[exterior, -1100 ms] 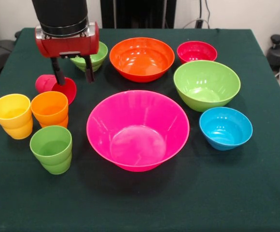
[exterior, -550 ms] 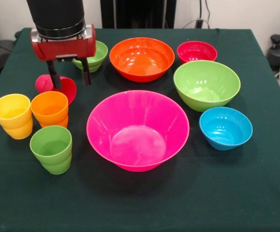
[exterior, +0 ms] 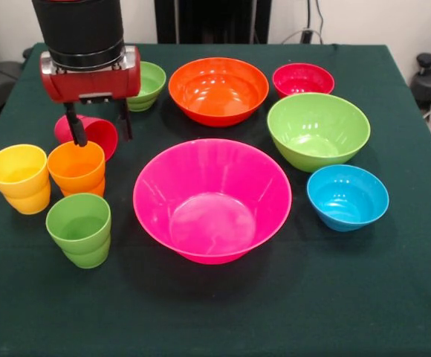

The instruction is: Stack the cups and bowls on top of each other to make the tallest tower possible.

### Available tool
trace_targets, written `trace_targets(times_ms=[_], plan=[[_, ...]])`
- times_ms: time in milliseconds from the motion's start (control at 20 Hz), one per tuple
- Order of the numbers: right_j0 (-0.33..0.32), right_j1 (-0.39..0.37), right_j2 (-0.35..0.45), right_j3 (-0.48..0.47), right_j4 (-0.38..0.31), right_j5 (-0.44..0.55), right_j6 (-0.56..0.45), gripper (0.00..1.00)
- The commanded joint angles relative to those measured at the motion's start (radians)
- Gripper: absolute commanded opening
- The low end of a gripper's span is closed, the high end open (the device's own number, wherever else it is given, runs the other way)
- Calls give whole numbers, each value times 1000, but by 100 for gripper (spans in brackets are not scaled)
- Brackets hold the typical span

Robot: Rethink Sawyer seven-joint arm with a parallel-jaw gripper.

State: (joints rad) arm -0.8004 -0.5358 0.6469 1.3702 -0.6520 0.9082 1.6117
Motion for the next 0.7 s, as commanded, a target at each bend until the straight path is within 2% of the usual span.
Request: trace_targets(times_ms=[50,350,600,700], plan=[[22,77,0,-54,-96,83,-356,100],[37,45,-5,-25,-127,55,-349,100],[26,58,-4,33,-134,8,-308,100],[17,75,12,33,-134,15,-347,100]])
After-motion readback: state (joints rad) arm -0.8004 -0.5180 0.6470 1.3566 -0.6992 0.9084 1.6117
